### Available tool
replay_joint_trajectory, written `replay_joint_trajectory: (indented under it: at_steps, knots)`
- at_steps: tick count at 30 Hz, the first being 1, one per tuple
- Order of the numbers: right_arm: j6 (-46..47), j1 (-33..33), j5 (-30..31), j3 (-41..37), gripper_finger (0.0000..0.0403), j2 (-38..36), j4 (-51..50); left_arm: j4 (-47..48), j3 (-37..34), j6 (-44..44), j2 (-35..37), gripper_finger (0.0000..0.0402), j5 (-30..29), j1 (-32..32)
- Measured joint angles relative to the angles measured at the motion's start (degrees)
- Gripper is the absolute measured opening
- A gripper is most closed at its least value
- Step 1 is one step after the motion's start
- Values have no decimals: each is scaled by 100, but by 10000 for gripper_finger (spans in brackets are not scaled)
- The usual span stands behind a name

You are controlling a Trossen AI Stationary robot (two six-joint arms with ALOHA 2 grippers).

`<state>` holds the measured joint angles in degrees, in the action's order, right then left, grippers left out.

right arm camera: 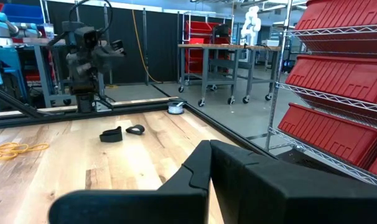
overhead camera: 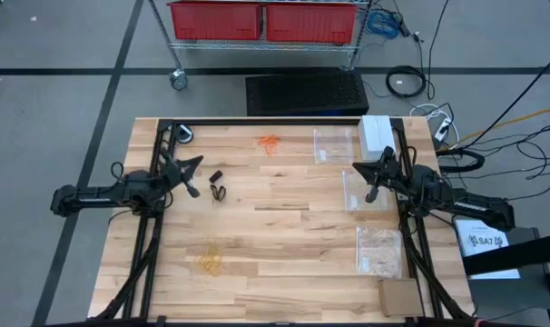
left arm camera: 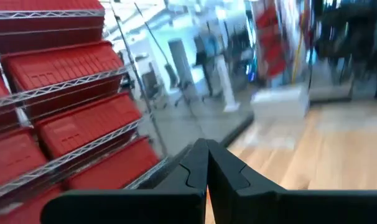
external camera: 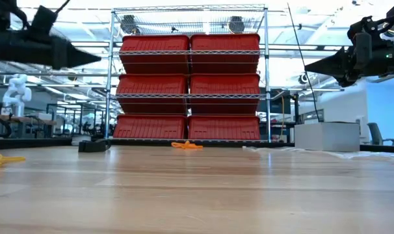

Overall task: Sort rubber bands
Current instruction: Open the top right zip bag

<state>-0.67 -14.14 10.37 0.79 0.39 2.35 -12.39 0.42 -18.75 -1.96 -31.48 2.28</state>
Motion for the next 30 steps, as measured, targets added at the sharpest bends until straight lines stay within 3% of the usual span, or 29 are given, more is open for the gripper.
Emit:
replay_joint_trajectory:
  at_steps: [3, 8, 19, 22, 25, 30]
  knots:
    - [0, -1, 2, 1, 0, 1, 0, -443, 0, 730, -3, 6, 654, 0]
    - [-1, 1, 0, 0, 0, 1, -2, -913, 1, 797, -6, 6, 505, 2]
    - [0, -1, 2, -1, 0, 1, 0, -774, -1, 664, -76, 6, 582, 0]
    - [0, -1, 0, -1, 0, 1, 0, -784, -1, 340, -192, 6, 1000, 0]
    - [0, 1, 0, -1, 0, 1, 0, -821, -1, 386, -612, 6, 1338, 0]
    - [0, -1, 0, -1, 0, 0, 0, -982, 102, 317, -1995, 6, 1370, 0]
